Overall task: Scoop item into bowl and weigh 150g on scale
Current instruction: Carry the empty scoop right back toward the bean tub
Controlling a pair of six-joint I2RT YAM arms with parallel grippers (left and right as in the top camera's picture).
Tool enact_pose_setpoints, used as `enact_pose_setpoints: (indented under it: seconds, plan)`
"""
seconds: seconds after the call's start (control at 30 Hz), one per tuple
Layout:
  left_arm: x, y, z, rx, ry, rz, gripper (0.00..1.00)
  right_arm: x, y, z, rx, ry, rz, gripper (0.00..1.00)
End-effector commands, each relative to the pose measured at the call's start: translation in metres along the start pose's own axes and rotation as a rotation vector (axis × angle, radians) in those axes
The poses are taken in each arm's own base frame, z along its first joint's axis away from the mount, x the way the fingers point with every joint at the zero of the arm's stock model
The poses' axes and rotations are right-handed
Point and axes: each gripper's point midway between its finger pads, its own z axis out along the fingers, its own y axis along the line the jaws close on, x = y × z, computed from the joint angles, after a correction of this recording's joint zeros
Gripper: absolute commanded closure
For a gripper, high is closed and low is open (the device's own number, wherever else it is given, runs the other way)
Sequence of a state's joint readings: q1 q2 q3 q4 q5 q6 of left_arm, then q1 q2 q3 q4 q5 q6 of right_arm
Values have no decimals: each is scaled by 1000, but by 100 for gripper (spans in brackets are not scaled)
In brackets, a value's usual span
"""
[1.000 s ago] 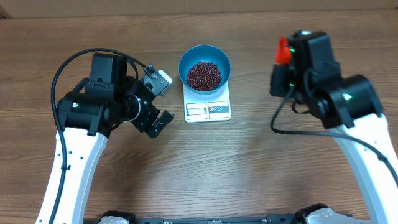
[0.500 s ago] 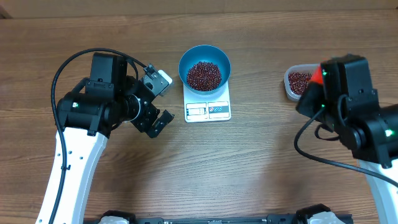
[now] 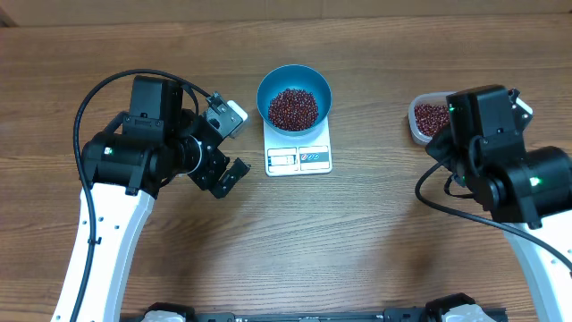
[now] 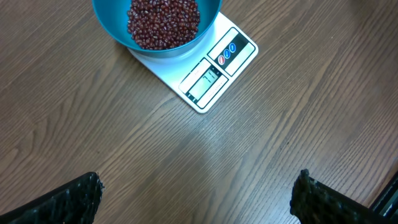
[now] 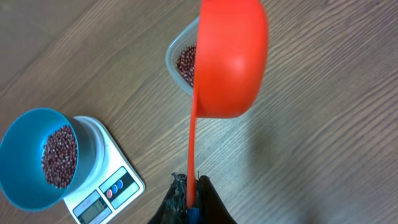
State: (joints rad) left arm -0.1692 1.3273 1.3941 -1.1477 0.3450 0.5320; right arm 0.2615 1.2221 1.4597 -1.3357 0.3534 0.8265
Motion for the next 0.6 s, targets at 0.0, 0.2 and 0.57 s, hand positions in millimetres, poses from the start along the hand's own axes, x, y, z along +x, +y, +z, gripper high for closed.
enact_pose_setpoints:
  seconds: [0.0,0.2,0.57]
  plan:
    - [-5,1,-2,8,-16,21,0,-5,-4,5,20,-40,22,96]
    - [-5,1,-2,8,-16,21,0,-10,-2,16,33,-74,22,96]
    - [-5,1,-2,8,-16,21,0,-14,11,51,94,-69,7,96]
